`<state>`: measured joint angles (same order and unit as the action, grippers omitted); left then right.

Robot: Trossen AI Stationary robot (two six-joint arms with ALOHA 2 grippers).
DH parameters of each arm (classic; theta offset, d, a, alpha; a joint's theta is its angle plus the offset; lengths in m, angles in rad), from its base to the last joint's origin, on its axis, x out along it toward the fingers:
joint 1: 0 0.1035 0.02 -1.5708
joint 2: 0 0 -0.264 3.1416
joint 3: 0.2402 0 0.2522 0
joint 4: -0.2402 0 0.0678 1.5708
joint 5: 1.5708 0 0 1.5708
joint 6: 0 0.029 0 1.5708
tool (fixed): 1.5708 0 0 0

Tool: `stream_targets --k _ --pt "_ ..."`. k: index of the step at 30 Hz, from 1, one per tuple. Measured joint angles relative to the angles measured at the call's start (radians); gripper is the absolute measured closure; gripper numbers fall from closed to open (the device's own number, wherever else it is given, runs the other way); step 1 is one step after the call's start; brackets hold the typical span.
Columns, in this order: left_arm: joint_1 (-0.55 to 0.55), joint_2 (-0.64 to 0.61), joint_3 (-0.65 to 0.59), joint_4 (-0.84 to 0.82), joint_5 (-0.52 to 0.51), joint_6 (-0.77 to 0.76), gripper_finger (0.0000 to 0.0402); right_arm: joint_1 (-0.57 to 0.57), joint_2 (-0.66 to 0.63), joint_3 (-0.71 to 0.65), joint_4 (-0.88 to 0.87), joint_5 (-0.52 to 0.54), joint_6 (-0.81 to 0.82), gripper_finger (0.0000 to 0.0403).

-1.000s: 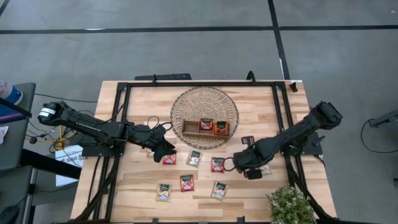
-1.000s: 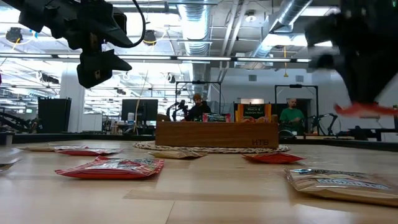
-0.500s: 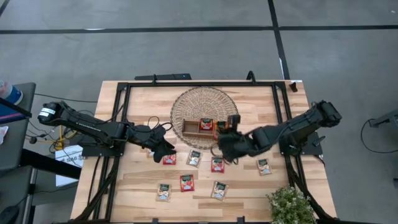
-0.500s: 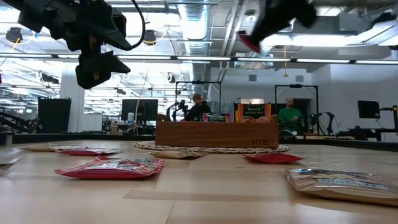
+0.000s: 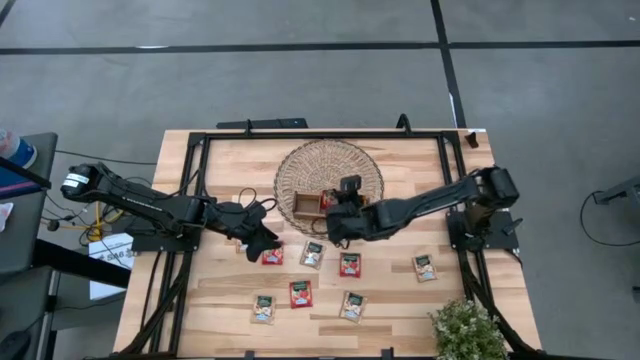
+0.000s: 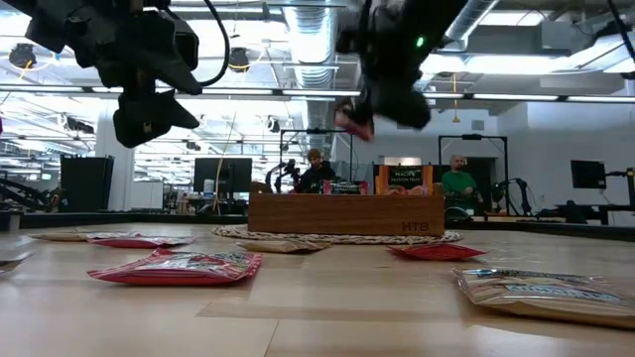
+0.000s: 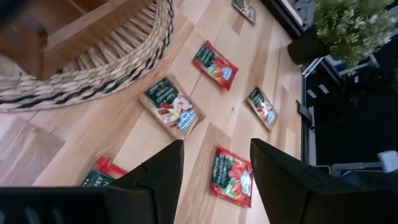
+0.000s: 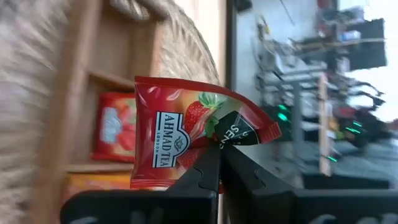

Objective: Pick & Place Tea
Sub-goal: Put the red tea bag into the middle section of the wooden organizer

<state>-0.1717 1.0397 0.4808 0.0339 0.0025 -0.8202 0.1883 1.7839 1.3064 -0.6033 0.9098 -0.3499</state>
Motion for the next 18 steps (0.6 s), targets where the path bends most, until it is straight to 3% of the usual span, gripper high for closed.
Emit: stream_targets --k 10,18 --pt "0.000 0.000 0.000 -0.023 0.000 0.000 0.0224 0.000 0.168 0.090 -0.015 0.109 0.001 0.0403" --pt "0.000 0.000 0.000 -0.028 0.000 0.004 0.0224 -0.001 0.189 0.110 -0.048 0.048 0.056 0.0403"
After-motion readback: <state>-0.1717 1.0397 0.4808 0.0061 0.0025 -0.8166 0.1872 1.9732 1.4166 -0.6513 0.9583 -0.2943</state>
